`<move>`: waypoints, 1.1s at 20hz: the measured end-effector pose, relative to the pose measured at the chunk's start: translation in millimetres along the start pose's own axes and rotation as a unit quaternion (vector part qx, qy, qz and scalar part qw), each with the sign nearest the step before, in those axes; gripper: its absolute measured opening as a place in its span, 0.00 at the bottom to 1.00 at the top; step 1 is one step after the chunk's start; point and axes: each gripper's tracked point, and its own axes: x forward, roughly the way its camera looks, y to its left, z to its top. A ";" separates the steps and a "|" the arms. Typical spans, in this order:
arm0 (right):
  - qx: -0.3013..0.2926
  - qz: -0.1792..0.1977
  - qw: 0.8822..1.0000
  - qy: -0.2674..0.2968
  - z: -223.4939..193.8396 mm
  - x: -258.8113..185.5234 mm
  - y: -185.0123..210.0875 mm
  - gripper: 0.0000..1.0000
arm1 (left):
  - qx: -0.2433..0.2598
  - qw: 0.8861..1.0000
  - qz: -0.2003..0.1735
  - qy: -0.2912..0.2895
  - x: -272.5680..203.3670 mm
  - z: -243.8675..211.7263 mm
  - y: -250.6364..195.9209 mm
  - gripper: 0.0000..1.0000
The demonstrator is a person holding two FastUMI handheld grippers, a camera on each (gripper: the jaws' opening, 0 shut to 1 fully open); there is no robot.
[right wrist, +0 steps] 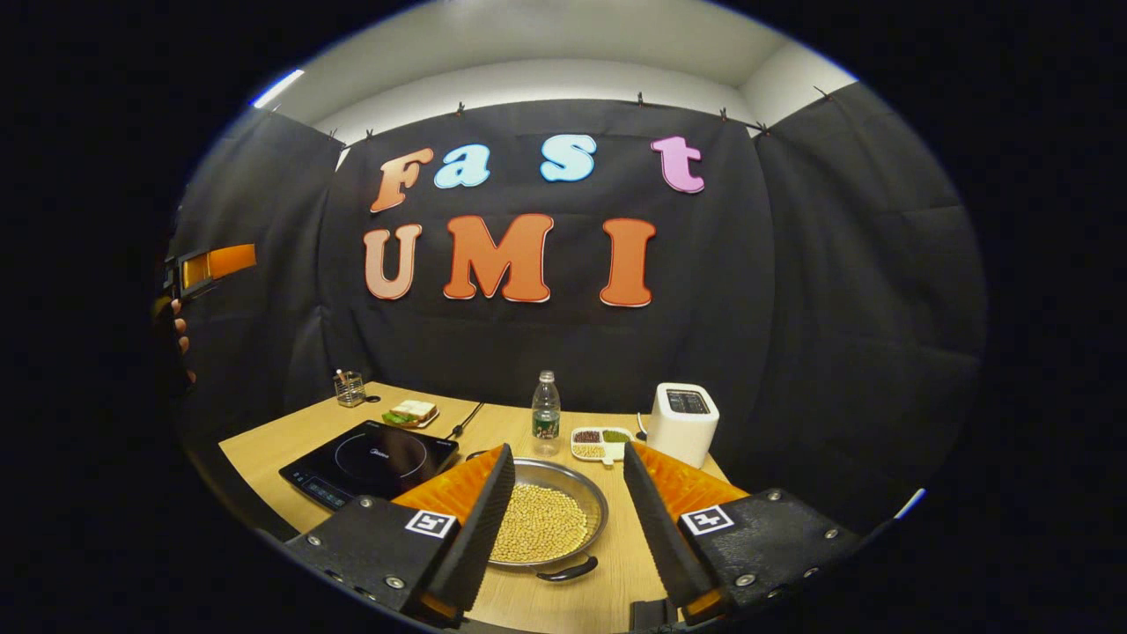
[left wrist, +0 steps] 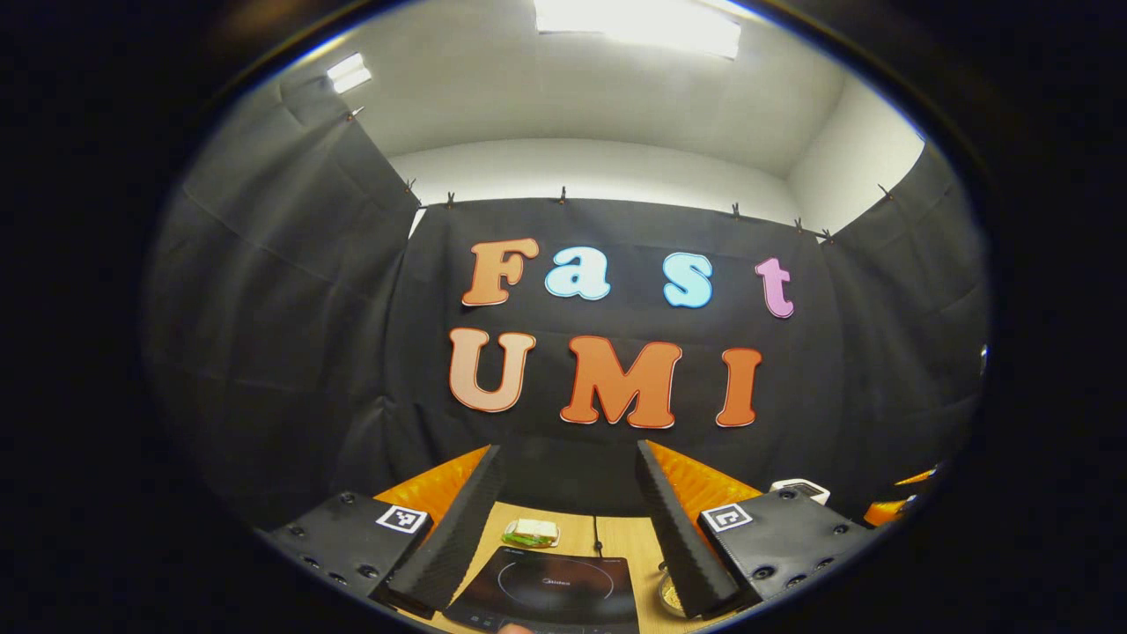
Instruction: First push the handle of the pot to place it horizontally, then grasp the pot with both hands and set it on the induction cooktop.
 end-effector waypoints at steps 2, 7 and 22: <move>-0.007 -0.004 0.999 0.031 -25.9 9.5 -2.6 0.75 | -0.013 1.000 -0.011 0.021 11.0 -15.9 -6.0 0.97; 0.025 0.011 0.995 0.093 -68.1 14.2 2.8 0.59 | -0.011 0.998 -0.031 0.050 39.9 -31.4 -17.1 0.98; 0.091 0.086 0.936 0.327 -191.6 20.9 46.7 0.14 | 0.018 0.998 -0.038 0.049 58.8 -32.8 -8.2 0.97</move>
